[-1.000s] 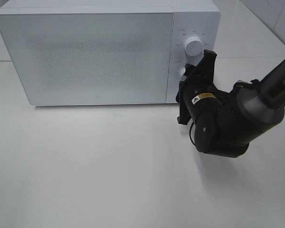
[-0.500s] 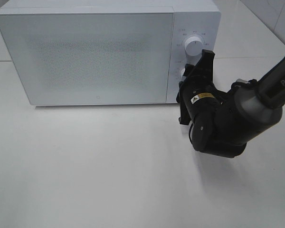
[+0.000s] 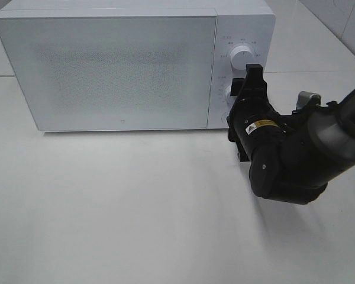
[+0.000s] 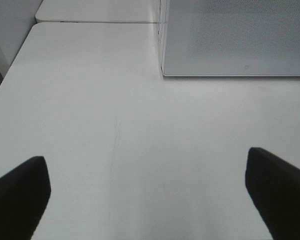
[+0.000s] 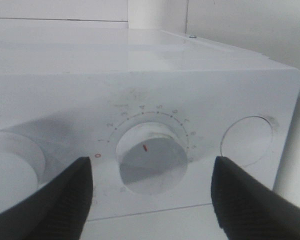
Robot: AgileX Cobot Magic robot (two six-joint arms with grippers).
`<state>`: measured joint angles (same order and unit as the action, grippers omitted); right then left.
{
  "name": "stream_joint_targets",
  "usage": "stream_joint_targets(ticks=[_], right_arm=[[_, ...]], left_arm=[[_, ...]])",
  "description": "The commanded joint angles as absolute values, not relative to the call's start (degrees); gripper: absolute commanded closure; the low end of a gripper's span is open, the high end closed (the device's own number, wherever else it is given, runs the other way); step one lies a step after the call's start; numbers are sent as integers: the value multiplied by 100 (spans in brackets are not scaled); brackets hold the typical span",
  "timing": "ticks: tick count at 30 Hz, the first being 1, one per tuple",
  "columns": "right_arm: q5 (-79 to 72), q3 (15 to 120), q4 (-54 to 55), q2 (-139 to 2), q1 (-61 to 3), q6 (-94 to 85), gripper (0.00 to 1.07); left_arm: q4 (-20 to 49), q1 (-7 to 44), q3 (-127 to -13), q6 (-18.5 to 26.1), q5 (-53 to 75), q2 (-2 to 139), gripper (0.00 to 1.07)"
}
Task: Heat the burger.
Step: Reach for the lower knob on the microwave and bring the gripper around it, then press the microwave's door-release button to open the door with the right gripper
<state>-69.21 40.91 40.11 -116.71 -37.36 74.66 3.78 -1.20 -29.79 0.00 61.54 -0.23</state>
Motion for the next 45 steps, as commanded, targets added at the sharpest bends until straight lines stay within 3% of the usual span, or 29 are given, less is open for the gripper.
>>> stream_joint_targets(ticks=[1,13,18,27,34,39,45], right_arm=[[-7156,3764,3512,-11402,-3730,7036,38],[-5689,3220,2882,-10393,-3730,4905,38],[-4062,3231,2739,-9694,-3696,2676,38],[-1599,3231,2137,-8881,-3174,756,38],[-304,3231,1656,-8348,-2842,252,37],[607,3237,968,-7718,-2796,212,28],[1748,3426,768,-7110,-2796,218,28]], left_arm=[[413,-126,-2962,0,6108,-166,8],[413,-126,-2962,0,6108,-166,8],[413,-126,-2962,0,6108,-166,8],[413,-126,-2962,0,6108,-166,8],[413,-126,-2962,0,6108,-166,8],[413,-126,-2962,0,6108,-166,8],[413,-126,-2962,0,6108,-166,8]])
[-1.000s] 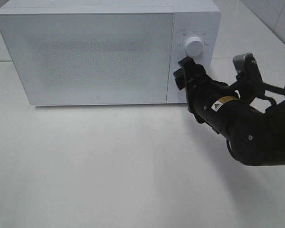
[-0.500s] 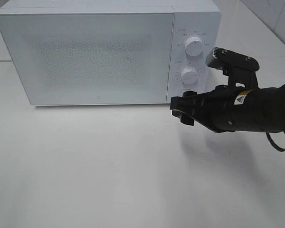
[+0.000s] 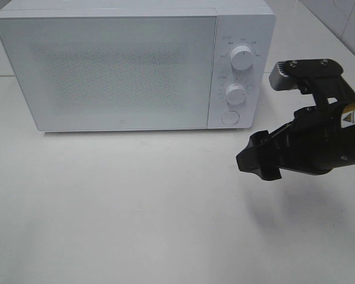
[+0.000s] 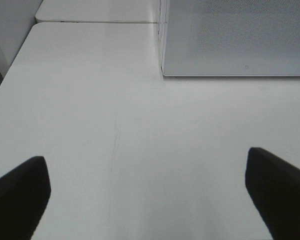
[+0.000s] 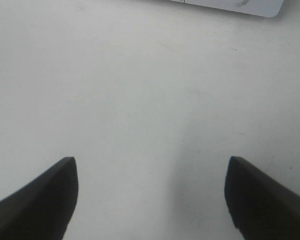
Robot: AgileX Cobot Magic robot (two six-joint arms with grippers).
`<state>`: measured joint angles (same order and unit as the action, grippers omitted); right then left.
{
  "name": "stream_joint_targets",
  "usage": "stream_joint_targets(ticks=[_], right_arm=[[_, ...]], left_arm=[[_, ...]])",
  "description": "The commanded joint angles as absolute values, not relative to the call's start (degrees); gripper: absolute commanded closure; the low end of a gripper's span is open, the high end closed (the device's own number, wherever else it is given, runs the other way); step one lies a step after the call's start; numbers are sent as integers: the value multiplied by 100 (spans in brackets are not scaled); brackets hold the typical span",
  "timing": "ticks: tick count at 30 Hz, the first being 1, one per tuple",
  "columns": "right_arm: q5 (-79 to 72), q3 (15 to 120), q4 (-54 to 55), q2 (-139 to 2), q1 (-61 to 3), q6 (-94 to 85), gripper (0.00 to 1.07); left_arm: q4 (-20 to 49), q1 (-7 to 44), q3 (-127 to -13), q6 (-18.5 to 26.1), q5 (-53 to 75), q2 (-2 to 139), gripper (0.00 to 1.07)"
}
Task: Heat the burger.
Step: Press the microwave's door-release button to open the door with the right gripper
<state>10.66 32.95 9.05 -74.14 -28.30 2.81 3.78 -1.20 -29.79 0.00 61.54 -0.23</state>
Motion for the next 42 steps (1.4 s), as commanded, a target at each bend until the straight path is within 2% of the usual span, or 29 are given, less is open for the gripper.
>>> stream_joint_targets(ticks=[1,13,26,28,34,42], right_arm=[[2223,3524,722,-6847,-2796,201,29],[4526,3942,246,-5369,-2796,206,31],[5678,3988,-189,-3724,-2796,258,31],[5901,3988,-470,-2956,-2796,315,31],[6102,3988,-882,-2246,-2773,567,31],[6068,3501,-1003,-945,-1599,705,31]], left_arm=[[413,-126,-2962,0,6108,-166,8],[413,-126,-2962,0,6108,-166,8],[413,-126,-2962,0,6108,-166,8],[413,-126,-2962,0,6108,-166,8],[413,-126,-2962,0,6108,-166,8],[413,-126,-2962,0,6108,-166,8]])
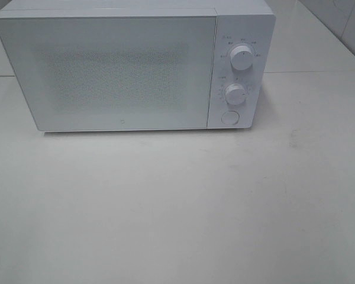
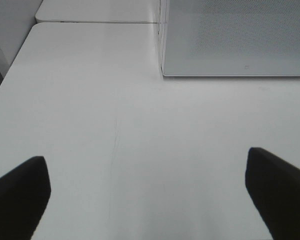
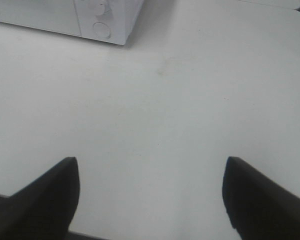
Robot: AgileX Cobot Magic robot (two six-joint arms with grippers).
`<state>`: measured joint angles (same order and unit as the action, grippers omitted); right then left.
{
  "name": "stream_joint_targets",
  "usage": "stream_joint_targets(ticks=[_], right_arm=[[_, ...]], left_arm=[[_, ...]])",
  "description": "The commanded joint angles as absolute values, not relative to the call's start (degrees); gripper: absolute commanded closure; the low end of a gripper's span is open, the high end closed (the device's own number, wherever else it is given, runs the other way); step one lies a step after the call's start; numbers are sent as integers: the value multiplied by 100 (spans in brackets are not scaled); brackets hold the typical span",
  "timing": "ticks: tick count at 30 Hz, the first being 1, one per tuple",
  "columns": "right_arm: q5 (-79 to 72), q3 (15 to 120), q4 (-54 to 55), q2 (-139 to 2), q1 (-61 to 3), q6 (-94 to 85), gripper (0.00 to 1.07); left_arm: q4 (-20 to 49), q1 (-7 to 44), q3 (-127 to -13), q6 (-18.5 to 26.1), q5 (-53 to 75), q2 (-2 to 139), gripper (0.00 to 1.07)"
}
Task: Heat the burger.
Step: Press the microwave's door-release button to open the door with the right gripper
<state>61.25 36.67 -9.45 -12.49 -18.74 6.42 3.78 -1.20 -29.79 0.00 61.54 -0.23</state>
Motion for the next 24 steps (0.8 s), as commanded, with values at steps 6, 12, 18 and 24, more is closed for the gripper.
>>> stream_joint_targets(ticks=[6,12,18,24], right_arm=[[5919,3077,-963,-395,-1146,693,31],[5712,2853,-865,34,-831,596,31],[5712,2848,-751,189,-665,413,31],[5712,2848,-756,189,-665,424,31]], left_arm=[[413,-126,-2962,0,6108,-166,8],[413,-126,-2962,0,6108,-166,8],[413,-126,-2962,0,6108,-143,8],[413,-126,-2962,0,6108,-126,8]])
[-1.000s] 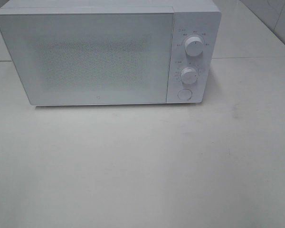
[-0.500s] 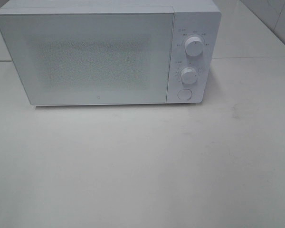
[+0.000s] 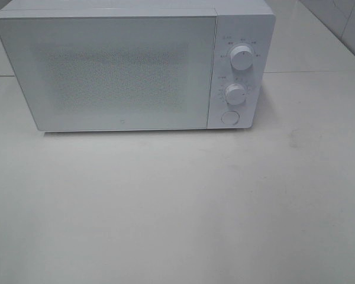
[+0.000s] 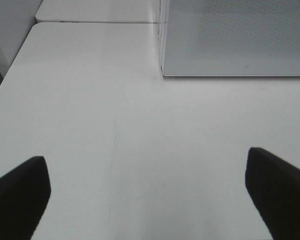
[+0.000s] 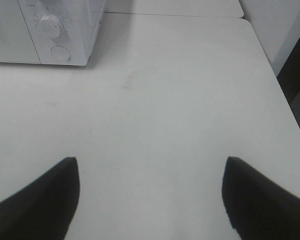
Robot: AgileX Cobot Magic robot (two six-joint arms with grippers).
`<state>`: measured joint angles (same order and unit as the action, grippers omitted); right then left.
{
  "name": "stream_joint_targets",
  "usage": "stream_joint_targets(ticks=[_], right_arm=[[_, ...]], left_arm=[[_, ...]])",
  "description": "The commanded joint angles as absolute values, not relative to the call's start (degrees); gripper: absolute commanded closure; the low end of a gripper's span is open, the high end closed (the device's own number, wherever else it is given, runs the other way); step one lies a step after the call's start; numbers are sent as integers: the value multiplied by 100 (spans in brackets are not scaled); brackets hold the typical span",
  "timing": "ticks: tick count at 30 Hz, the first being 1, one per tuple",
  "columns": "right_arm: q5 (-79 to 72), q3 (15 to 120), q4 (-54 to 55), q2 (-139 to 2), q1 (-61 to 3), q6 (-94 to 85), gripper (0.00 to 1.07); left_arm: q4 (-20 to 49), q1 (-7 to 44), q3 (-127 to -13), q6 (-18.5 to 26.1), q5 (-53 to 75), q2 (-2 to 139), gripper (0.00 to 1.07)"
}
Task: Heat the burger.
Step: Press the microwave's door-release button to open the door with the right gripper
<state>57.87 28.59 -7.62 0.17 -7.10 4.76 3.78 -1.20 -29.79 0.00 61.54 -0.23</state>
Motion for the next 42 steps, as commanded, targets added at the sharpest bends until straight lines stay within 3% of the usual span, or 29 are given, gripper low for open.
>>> stream_joint_targets(ticks=[1,17,42], right_arm=[[5712,2848,-756,189,-665,413,31],[5518,3123,-745,-183,-665,372,31],[2510,2825,-665,-2911,-665,435,31]], left_arm=[[413,-126,-2962,0,6108,-126,8],[413,-126,-2962,0,6108,-126,9],[413,-126,-2962,0,6108,-126,9]])
